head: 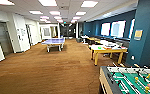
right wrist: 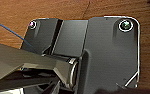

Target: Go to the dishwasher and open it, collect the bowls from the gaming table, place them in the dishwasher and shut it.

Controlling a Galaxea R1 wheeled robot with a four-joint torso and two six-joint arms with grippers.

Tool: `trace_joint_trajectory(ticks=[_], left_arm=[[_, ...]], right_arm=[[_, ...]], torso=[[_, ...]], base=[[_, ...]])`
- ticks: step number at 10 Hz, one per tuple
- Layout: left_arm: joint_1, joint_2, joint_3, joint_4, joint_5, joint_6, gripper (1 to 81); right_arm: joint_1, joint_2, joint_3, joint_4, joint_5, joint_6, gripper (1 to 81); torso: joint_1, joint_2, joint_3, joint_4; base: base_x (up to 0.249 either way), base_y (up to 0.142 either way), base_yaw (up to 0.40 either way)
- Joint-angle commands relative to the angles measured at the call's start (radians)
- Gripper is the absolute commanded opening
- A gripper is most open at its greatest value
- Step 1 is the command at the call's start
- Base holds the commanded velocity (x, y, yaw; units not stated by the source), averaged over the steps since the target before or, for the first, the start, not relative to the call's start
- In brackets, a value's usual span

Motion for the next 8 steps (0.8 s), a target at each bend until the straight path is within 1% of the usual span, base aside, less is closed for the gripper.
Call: trace_joint_trajectory(ticks=[1, 4, 8], left_arm=[[-0.061, -0.012, 0.0, -0.003, 0.043, -0.002, 81.1], [-0.061, -0.011, 0.0, 0.001, 0.043, -0.002, 81.1], [-0.061, -0.011, 0.0, 0.003, 0.043, -0.002, 81.1]], right_arm=[[0.057, -0.001, 0.005, -0.004, -0.043, -0.005, 81.1], [0.056, -0.001, 0.005, -0.004, -0.043, -0.003, 81.1], [0.056, -0.001, 0.004, -0.004, -0.043, -0.005, 81.1]], torso=[[0.0, 0.0, 0.0, 0.0], [-0.001, -0.001, 0.0, 0.0], [0.0, 0.0, 0.0, 0.0]], base=[[0.086, 0.074, 0.0], [0.088, 0.068, 0.0], [0.096, 0.0, 0.0]])
